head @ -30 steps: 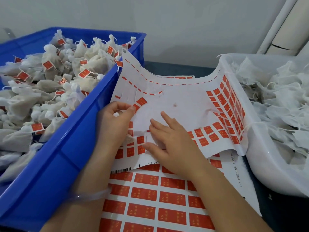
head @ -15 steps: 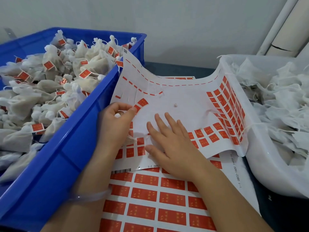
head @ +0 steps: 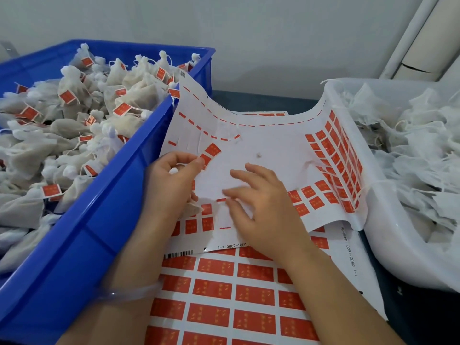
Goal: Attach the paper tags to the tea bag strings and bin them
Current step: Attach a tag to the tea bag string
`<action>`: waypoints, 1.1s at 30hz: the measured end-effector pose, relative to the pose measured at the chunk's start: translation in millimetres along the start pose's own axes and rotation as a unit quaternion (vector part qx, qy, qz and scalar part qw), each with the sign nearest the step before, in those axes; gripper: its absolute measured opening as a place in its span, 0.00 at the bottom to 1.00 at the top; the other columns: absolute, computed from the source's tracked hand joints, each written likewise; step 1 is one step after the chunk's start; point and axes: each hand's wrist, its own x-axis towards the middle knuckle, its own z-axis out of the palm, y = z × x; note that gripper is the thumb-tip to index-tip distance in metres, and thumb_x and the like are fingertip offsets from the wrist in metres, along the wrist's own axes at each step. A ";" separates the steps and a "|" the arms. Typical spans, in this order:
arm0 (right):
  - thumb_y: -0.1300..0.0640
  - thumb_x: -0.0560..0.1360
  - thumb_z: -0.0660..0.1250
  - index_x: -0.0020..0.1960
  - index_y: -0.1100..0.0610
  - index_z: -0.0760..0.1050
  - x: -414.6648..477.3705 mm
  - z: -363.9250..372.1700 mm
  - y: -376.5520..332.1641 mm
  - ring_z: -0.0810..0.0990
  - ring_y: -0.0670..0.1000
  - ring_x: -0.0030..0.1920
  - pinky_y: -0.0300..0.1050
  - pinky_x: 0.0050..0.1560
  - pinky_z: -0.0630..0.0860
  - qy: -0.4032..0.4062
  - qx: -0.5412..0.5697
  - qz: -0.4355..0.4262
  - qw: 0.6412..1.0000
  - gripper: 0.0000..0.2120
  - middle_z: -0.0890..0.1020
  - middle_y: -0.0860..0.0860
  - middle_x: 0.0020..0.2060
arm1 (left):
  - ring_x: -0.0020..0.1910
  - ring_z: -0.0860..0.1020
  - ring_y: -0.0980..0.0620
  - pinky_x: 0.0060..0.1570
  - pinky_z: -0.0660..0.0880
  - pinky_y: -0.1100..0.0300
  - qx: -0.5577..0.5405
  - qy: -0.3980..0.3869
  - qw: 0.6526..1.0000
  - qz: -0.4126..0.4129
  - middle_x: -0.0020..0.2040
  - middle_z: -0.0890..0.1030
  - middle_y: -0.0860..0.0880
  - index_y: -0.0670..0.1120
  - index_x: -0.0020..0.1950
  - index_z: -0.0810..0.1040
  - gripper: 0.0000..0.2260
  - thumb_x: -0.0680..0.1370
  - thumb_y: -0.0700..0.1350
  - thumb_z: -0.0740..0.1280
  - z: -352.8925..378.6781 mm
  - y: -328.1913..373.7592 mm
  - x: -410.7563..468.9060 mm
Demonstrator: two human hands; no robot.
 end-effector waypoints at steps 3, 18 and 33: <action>0.42 0.72 0.60 0.58 0.42 0.71 1.7 -9.0 1.6 0.69 0.36 0.59 0.30 0.58 0.66 0.070 0.150 0.079 0.983 0.15 0.74 0.39 0.59 | 0.19 0.71 0.57 0.31 0.75 0.61 -0.015 -0.076 0.996 -0.041 0.21 0.72 0.54 0.52 0.42 0.78 0.03 0.76 0.49 0.67 -0.2 -0.2 -0.4; 0.56 0.73 0.69 0.42 0.43 0.76 5.2 -21.2 9.9 0.79 0.38 0.42 0.27 0.40 0.75 0.145 0.313 0.105 0.933 0.08 0.80 0.37 0.38 | 0.20 0.72 0.57 0.26 0.74 0.63 -0.001 -0.230 0.972 0.042 0.22 0.73 0.53 0.54 0.45 0.80 0.03 0.75 0.51 0.67 4.3 -2.2 -6.4; 0.60 0.71 0.69 0.44 0.52 0.81 10.8 -29.5 22.9 0.84 0.49 0.39 0.40 0.38 0.79 0.210 0.586 0.300 0.723 0.04 0.85 0.49 0.40 | 0.39 0.81 0.52 0.42 0.78 0.63 -0.157 -0.266 0.950 0.045 0.36 0.81 0.52 0.60 0.50 0.79 0.16 0.79 0.39 0.60 6.4 -3.3 -8.1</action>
